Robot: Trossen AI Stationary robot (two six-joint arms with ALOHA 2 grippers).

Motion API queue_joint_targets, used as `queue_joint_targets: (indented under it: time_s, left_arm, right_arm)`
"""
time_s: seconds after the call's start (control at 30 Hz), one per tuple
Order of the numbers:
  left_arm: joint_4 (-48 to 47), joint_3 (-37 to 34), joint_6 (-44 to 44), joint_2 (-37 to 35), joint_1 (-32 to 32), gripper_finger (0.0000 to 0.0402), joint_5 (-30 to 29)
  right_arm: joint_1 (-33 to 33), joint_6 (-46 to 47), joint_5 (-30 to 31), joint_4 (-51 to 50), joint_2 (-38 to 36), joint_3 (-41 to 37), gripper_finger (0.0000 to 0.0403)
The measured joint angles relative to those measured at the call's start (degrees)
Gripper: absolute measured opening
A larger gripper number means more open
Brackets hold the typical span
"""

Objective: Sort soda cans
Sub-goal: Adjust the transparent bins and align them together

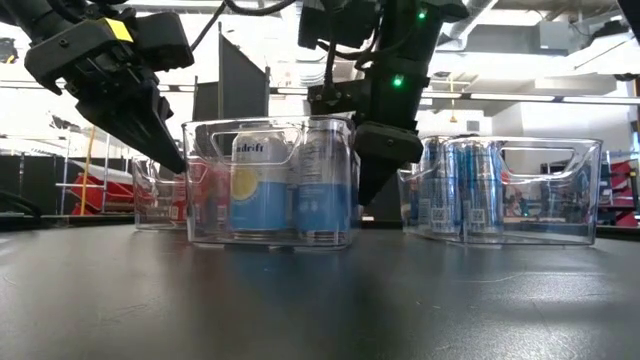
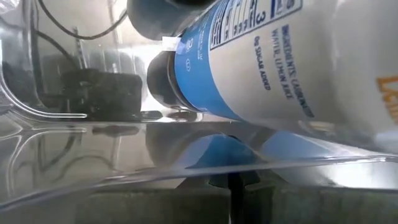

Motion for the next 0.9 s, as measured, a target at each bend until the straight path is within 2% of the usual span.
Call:
queue_joint_targets:
  time_s: [0.2, 0.43, 0.9]
  left_arm:
    - [0.50, 0.00, 0.84, 0.00, 0.00, 0.0016, -0.02]
    - [-1.10, 0.24, -1.09, 0.02, -0.02, 0.0016, -0.30]
    - [-2.22, 0.28, -4.49, -0.11, -0.86, 0.0016, -2.80]
  right_arm:
    - [-1.07, -5.29, 0.11, 1.39, 0.00, 0.00, 0.0002]
    - [-1.63, -5.16, 1.49, 0.49, -0.02, 0.11, 0.0002]
    - [3.54, 7.64, 1.91, -5.81, -0.11, 0.35, 0.0002]
